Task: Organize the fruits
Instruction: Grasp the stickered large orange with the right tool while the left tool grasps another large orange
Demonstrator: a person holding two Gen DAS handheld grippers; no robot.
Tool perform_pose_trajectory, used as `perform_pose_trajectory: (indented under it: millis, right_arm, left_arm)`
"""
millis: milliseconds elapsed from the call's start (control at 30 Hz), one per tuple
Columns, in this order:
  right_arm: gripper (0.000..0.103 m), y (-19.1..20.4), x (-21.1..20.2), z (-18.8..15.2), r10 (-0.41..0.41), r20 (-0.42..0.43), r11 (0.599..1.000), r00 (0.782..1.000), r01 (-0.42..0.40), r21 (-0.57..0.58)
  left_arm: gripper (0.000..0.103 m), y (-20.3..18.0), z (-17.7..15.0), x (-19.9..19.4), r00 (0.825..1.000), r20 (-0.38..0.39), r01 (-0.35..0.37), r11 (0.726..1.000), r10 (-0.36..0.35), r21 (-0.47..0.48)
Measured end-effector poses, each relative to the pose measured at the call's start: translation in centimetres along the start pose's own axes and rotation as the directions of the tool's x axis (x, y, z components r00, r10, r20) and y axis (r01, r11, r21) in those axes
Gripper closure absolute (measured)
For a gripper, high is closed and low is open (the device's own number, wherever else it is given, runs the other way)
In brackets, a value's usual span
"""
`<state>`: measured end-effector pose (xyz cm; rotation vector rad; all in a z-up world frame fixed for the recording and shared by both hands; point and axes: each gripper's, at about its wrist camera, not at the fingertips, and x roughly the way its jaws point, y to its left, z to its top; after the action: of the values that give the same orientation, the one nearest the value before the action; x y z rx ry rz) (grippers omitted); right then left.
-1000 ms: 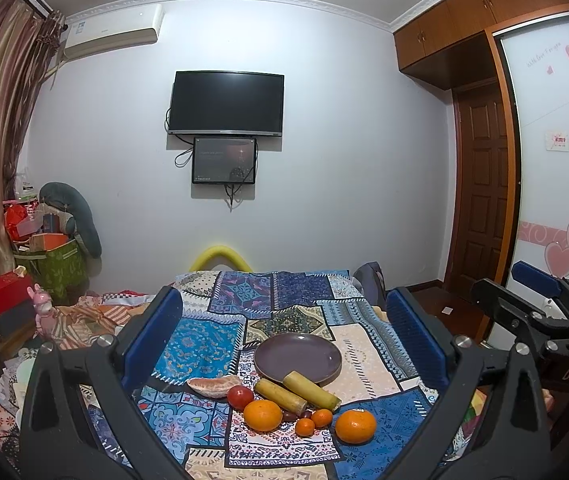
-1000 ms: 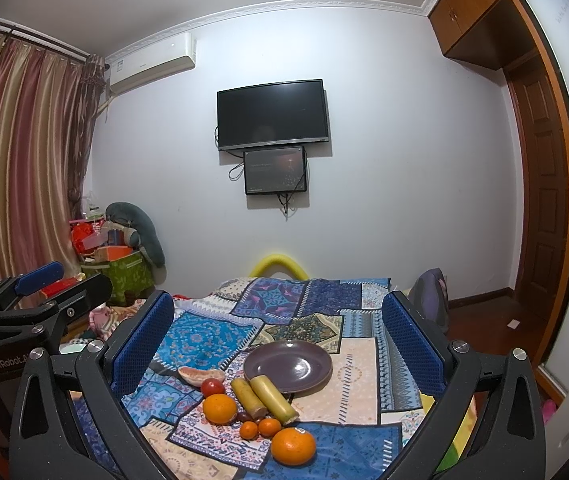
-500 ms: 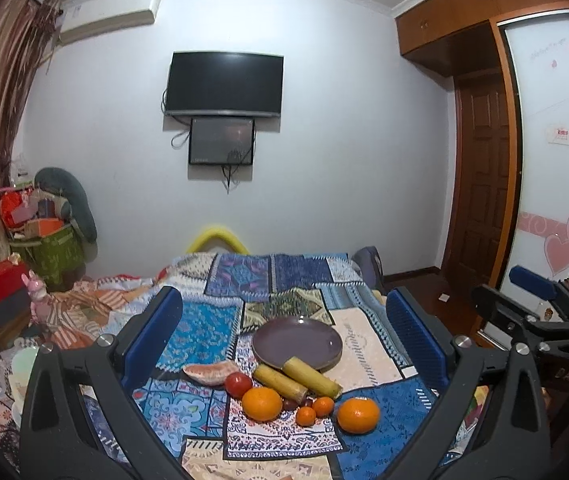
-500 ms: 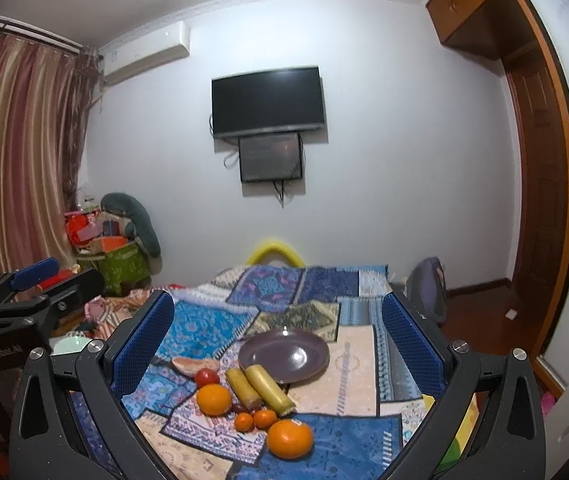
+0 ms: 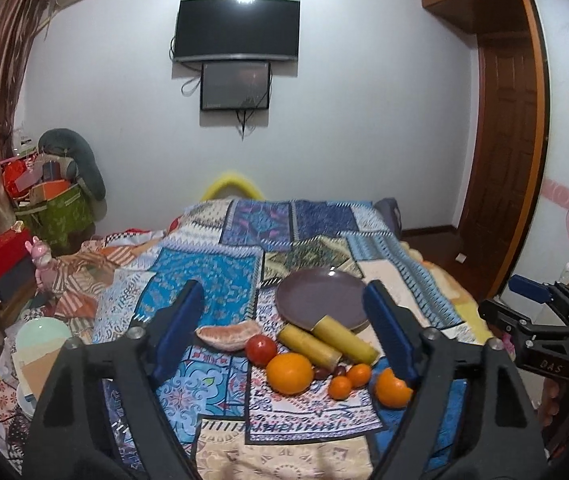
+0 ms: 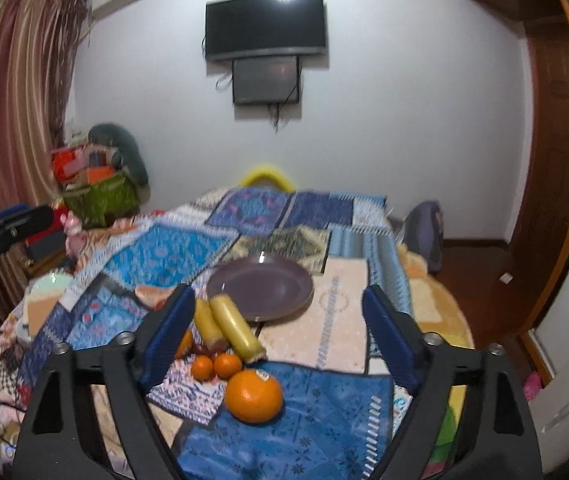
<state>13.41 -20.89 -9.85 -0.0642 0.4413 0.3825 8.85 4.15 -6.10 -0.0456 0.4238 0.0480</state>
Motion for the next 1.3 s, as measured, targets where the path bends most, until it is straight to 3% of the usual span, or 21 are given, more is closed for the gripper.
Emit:
perform_pose_trajectory:
  millis: [100, 200, 567, 667, 900, 1000, 1100, 1300]
  right_arm:
    - [0.038, -0.4, 1.9, -0.8, 0.018, -0.061, 1.0, 0.998, -0.019, -0.012]
    - [0.043, -0.8, 3.6, -1.8, 0.038, -0.131, 0.999, 0.991, -0.041, -0.019]
    - [0.043, -0.8, 8.0, -4.9, 0.11, -0.315, 0.993, 0.943, -0.119, -0.009]
    - [0.039, -0.5, 9.1, -5.5, 0.113, -0.347, 0.992, 0.931, -0.125, -0.011]
    - [0.037, 0.3, 11.3, -7.4, 0.138, -0.423, 0.988, 0.895, -0.157, -0.008]
    - [0.037, 0.5, 12.2, -8.2, 0.149, -0.455, 0.986, 0.878, -0.169, -0.004]
    - [0.028, 0.5, 12.6, -8.6, 0.149, -0.471, 0.986, 0.87, -0.169, 0.0]
    - [0.029, -0.3, 13.8, -9.4, 0.166, -0.502, 0.985, 0.849, -0.17, 0.038]
  left_arm:
    - [0.052, 0.8, -0.6, 2.0, 0.997, -0.074, 0.021, 1.0, -0.021, 0.006]
    - [0.06, 1.3, -1.5, 4.6, 0.987, -0.159, 0.034, 0.999, -0.032, 0.006]
    - [0.059, 1.3, -5.0, 10.2, 0.944, -0.329, 0.054, 0.997, -0.036, 0.046]
    - [0.054, 1.7, -5.9, 11.3, 0.928, -0.37, 0.063, 0.998, -0.049, 0.027]
    - [0.039, 1.6, -7.4, 12.9, 0.904, -0.424, 0.072, 0.997, -0.051, 0.034]
    - [0.036, 1.4, -8.0, 13.7, 0.893, -0.446, 0.077, 0.997, -0.055, 0.032]
    - [0.036, 1.2, -8.5, 14.5, 0.882, -0.467, 0.084, 0.996, -0.059, 0.033]
    - [0.035, 0.9, -9.6, 15.9, 0.859, -0.508, 0.095, 0.995, -0.065, 0.033]
